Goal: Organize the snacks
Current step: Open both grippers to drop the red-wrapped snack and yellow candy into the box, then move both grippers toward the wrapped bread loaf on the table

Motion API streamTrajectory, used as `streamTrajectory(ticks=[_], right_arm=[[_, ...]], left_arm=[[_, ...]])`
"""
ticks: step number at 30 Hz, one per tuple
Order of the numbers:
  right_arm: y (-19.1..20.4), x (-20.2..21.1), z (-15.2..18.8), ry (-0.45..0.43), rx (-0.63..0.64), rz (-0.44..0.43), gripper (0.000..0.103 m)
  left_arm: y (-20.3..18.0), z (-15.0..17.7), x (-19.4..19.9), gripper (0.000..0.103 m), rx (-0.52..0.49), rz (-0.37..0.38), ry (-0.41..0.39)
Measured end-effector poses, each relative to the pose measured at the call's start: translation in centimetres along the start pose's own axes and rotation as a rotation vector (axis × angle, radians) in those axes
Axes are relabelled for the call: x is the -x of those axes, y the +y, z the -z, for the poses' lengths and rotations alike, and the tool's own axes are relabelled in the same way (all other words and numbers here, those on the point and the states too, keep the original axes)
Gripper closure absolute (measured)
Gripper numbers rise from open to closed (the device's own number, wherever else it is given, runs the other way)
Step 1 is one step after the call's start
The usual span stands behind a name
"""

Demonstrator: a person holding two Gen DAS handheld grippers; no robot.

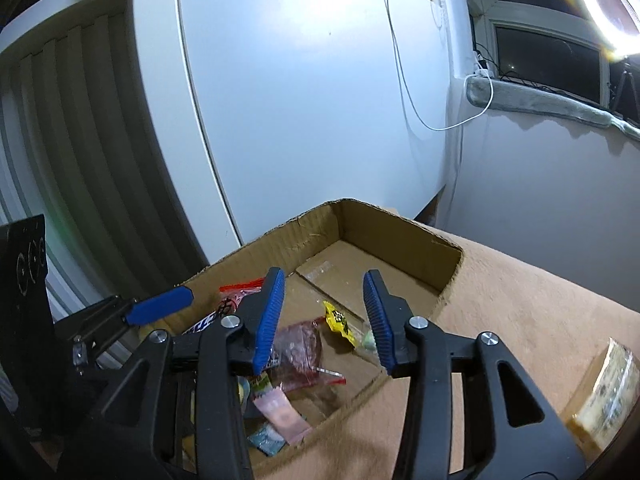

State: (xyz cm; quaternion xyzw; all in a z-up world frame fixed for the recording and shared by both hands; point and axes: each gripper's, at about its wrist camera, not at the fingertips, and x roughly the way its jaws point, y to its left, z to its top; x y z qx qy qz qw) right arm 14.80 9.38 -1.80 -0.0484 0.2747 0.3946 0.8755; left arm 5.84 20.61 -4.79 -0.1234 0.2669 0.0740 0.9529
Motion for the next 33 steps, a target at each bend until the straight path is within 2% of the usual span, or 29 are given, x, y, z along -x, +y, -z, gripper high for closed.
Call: streamTrajectory(ticks=[2,5,7,10,12,14,17,21,26,33], right_arm=[[0.1,0.5,0.3,-0.013,-0.009,0.002,0.041],[0.3,1.4,0.7,-0.031,-0.015,0.003,0.035],[0.5,1.9,1.0,-0.036,-0.013,0.013,0.028],[0.4,3.1,1.4,-0.061,-0.027,0.037,0.012],[0.2,4.1,1.6,-0.085,-0.041,0.071,0.0],[-0.3,5.5,1.9,-0.124,-0.06,0.111,0.0],[-1.1,6.9,2.1,-0.151,-0.106,0.161,0.0],[-1.8,8.8,2.7,-0.187,-0.155,0.195,0.0],[-2.4,10.4,3.5,-0.184,-0.196,0.199,0.0],[-2.7,12.6,4.8,-0.187,-0.199,0.223,0.0]], left_arm=[[0.0,-0.1,-0.1,0.035,0.002,-0.002,-0.002],[-0.1,-0.1,0.2,0.03,0.004,-0.005,-0.005],[-0.3,-0.2,0.5,0.024,0.001,-0.009,-0.012],[-0.7,-0.3,1.0,0.021,-0.005,-0.016,-0.022],[-0.8,-0.4,1.3,0.014,-0.012,-0.024,-0.026],[-0.8,-0.4,1.6,0.0,-0.011,-0.034,-0.028],[-0.8,-0.4,1.9,0.0,-0.007,-0.061,-0.021],[-0.9,-0.3,2.6,0.0,0.008,-0.049,-0.031],[-2.1,-0.2,3.6,0.0,-0.026,-0.092,-0.05],[-4.2,-0.1,5.3,0.0,-0.07,-0.092,-0.069]])
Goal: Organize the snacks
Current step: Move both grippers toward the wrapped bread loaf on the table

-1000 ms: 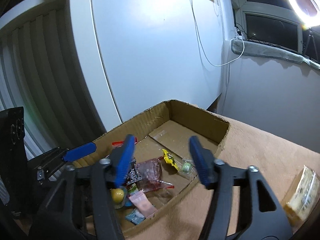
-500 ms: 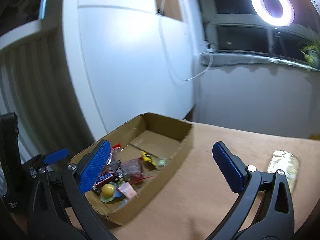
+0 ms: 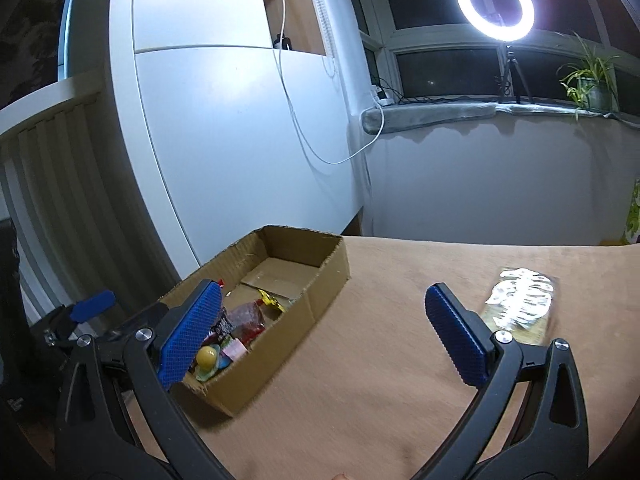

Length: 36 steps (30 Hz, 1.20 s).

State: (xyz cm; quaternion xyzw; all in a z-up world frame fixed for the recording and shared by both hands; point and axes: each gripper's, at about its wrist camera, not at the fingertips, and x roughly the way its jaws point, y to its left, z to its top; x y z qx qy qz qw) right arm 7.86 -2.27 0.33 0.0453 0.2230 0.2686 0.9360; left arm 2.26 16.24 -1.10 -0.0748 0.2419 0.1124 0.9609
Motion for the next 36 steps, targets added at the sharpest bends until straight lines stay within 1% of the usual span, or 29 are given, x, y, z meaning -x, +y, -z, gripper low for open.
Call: streamTrajectory(ticks=[7,10,17,21,25,28,33,36], right_arm=[[-1.9,2.1,1.0,0.008,-0.009,0.032,0.0],[-2.9,2.4,2.0,0.047,-0.011,0.056,0.0],[-6.7,2.2,4.8,0.159,-0.038,0.119,0.0],[-10.1,2.5,5.5,0.194,-0.078,0.159,0.0],[-13.3,2.6,5.9,0.226,-0.115,0.18,0.0],[-15.4,2.7,6.0,0.248,-0.13,0.182,0.0],[-16.8,2.6,5.9,0.277,-0.115,0.199,0.0],[-17.9,2.5,5.7,0.296,-0.119,0.191,0.0]], left_arm=[[-2.0,0.2,1.2,0.0,-0.023,-0.001,-0.007],[-2.9,0.6,1.0,0.0,-0.02,0.027,0.02],[-5.9,1.8,-0.6,0.0,-0.029,0.01,0.091],[-8.1,2.5,-1.5,0.0,-0.035,0.051,0.13],[-10.5,2.8,-2.2,0.0,-0.058,0.085,0.136],[-11.6,2.9,-2.6,0.0,-0.039,0.126,0.152],[-14.0,3.2,-5.0,0.0,-0.052,0.216,0.25],[-15.4,3.4,-6.2,0.0,-0.062,0.252,0.284]])
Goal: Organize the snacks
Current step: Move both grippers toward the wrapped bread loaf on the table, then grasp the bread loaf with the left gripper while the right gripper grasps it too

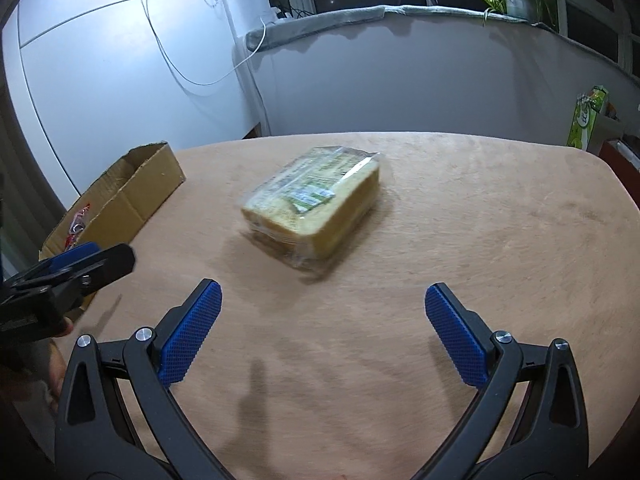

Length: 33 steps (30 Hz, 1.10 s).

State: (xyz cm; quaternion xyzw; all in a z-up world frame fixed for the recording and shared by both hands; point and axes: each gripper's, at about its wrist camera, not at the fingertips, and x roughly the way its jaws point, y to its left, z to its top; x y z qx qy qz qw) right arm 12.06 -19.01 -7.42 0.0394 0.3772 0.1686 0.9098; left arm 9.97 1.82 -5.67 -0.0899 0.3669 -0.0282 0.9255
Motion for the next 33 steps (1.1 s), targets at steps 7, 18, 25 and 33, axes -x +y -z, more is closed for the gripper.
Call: streamTrajectory(ticks=[7,18,25,33], right_arm=[[-2.3,-0.1,-1.8,0.007,-0.019,0.005,0.0],[-4.1,-3.0,-7.7,0.066,0.013,0.001,0.0],[-4.5,-6.2,-10.5,0.122,0.034,-0.017,0.0],[-3.6,-10.4,-11.6,0.202,0.054,-0.056,0.0]], left_arm=[[-1.3,-1.2,-2.4,0.0,-0.028,0.031,0.046],[-5.8,-1.9,-5.0,0.0,-0.23,0.065,0.061],[-7.3,-1.9,-7.3,0.0,-0.308,0.12,0.088],[-8.7,-2.7,-9.2,0.0,-0.328,0.159,0.112]])
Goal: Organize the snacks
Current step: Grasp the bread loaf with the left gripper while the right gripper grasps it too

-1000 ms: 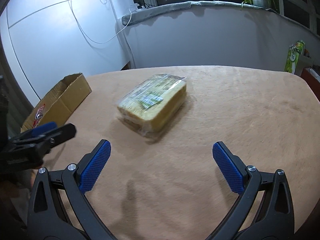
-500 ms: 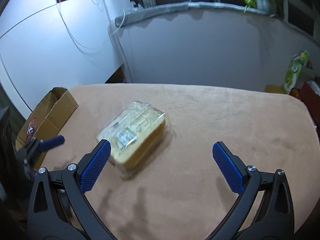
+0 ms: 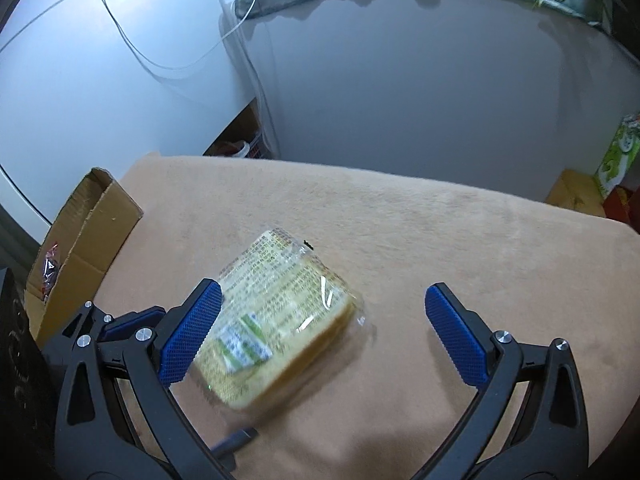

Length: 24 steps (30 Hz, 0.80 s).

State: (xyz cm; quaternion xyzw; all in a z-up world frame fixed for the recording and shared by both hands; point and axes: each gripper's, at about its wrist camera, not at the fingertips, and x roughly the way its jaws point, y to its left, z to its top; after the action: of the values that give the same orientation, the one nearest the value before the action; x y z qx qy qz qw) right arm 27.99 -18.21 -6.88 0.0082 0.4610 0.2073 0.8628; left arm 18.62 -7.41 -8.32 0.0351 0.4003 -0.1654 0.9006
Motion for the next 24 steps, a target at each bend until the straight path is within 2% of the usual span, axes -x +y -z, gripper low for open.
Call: streamTrajectory(ticks=[6,9,11,13,15,17,24], right_arm=[[-0.2,-2.9,-0.5,0.058,-0.038,-0.08,0.0],[-0.4,-4.2,0.0,0.083,-0.046,-0.103,0.0],[-0.4,-4.2,0.2,0.06,-0.037,-0.108,0.0],[-0.4,-4.0,0.4,0.045,-0.038,-0.111,0.006],[-0.5,-3.7,0.7,0.028,-0.042,-0.152,0.02],[-0.7,-3.6,0.8,0.019,-0.05,-0.158,0.023],[-1.0,-3.3,1.3,0.003,-0.059,-0.186,0.029]], left_arm=[[-0.1,-0.7,-1.1,0.0,0.0,0.002,0.012],[0.3,-1.0,-2.2,0.0,0.016,-0.002,0.048],[0.8,-1.1,-3.0,0.0,0.033,0.003,0.085],[0.8,-1.2,-3.3,0.001,0.034,0.001,0.096],[0.5,-1.3,-3.6,0.001,0.009,-0.029,0.109],[0.1,-1.4,-3.9,0.0,-0.014,-0.057,0.118],[0.4,-2.2,-4.4,0.002,-0.006,-0.049,0.117]])
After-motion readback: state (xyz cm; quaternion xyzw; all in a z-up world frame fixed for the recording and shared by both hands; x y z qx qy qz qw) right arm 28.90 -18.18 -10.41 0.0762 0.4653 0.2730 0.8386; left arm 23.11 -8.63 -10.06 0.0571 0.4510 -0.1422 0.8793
